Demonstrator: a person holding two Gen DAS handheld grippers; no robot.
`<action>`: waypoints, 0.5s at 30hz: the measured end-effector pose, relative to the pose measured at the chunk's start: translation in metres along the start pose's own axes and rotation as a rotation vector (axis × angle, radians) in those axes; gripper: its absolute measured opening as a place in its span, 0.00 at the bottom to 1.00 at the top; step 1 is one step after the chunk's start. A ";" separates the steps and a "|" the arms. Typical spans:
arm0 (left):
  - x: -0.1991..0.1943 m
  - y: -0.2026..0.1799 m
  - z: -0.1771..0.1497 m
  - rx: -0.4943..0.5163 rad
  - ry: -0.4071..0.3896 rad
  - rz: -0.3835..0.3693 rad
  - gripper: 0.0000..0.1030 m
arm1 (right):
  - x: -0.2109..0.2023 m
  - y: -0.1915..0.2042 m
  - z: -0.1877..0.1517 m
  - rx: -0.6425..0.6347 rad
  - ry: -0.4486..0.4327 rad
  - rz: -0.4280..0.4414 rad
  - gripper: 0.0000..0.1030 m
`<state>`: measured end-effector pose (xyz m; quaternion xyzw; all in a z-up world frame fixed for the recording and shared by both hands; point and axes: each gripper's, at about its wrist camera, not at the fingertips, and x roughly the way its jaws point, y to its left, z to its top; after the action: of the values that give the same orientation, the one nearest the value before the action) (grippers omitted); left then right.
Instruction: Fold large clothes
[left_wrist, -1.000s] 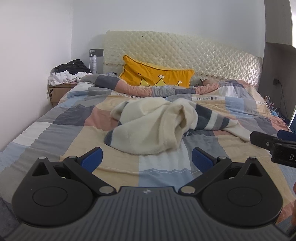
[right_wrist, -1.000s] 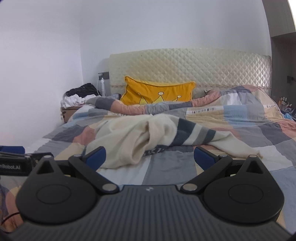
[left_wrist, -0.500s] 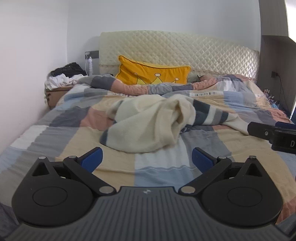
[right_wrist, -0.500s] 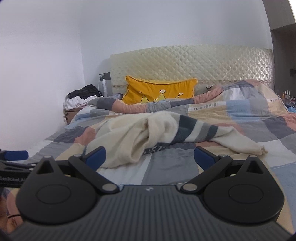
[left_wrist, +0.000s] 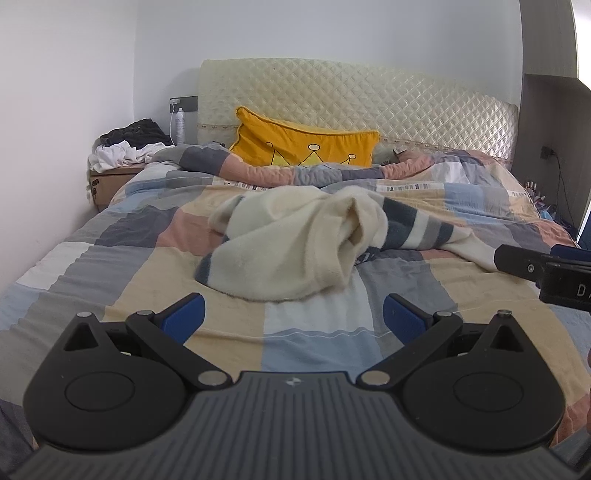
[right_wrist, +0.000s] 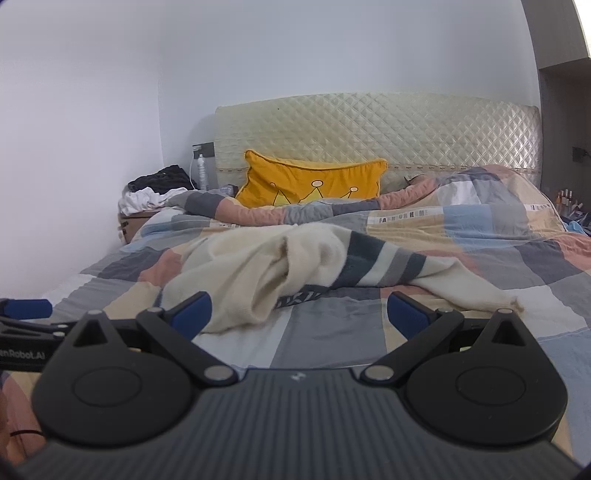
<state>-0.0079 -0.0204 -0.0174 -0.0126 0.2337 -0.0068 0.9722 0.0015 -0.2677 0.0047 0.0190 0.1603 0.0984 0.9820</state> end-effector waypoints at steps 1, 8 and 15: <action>0.000 0.000 0.000 -0.001 0.000 0.000 1.00 | 0.000 0.000 0.000 0.001 0.000 0.000 1.00; 0.000 0.001 -0.002 0.000 0.000 -0.001 1.00 | 0.002 0.002 -0.001 -0.007 0.006 -0.001 1.00; -0.002 0.003 -0.003 -0.008 0.008 -0.004 1.00 | 0.002 0.001 -0.001 -0.005 0.009 -0.001 1.00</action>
<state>-0.0108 -0.0175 -0.0195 -0.0170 0.2373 -0.0077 0.9713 0.0027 -0.2662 0.0030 0.0159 0.1647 0.0986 0.9813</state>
